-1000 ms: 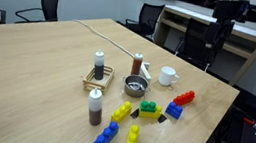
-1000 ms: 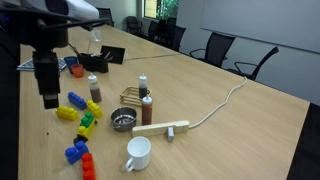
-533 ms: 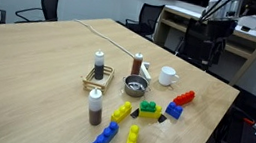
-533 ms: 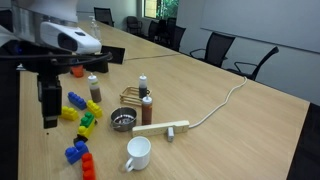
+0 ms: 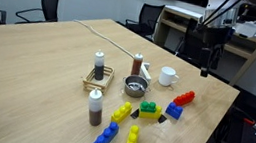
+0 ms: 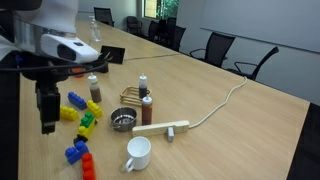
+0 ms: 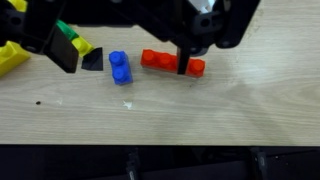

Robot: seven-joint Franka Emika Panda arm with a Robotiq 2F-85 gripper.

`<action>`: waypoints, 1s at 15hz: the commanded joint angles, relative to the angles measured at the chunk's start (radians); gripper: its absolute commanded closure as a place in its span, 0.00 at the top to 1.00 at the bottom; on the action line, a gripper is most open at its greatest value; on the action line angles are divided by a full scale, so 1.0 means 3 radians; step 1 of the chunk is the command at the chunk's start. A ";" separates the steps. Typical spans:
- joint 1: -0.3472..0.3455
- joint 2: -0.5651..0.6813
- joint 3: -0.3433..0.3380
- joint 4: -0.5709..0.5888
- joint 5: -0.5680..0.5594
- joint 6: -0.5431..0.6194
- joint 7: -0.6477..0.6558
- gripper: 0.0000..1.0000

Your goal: Place the blue block on the yellow block

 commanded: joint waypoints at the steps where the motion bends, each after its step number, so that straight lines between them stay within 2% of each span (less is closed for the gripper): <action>1: -0.0006 0.0000 0.0005 0.0003 0.0000 -0.0004 -0.0001 1.00; 4: 0.0004 0.0115 0.0019 -0.0006 -0.0018 0.0049 -0.0004 1.00; 8: 0.0088 0.0487 0.0070 -0.0081 0.0011 0.0294 -0.0136 1.00; 11: 0.0173 0.0819 0.0131 -0.0075 0.0062 0.0541 -0.0355 1.00; 13: 0.0221 0.1017 0.0180 -0.0056 0.0069 0.0565 -0.0521 1.00; 14: 0.0221 0.0921 0.0154 -0.0101 0.0008 0.0537 -0.0327 1.00; 15: 0.0237 0.0990 0.0164 -0.0097 0.0005 0.0551 -0.0333 1.00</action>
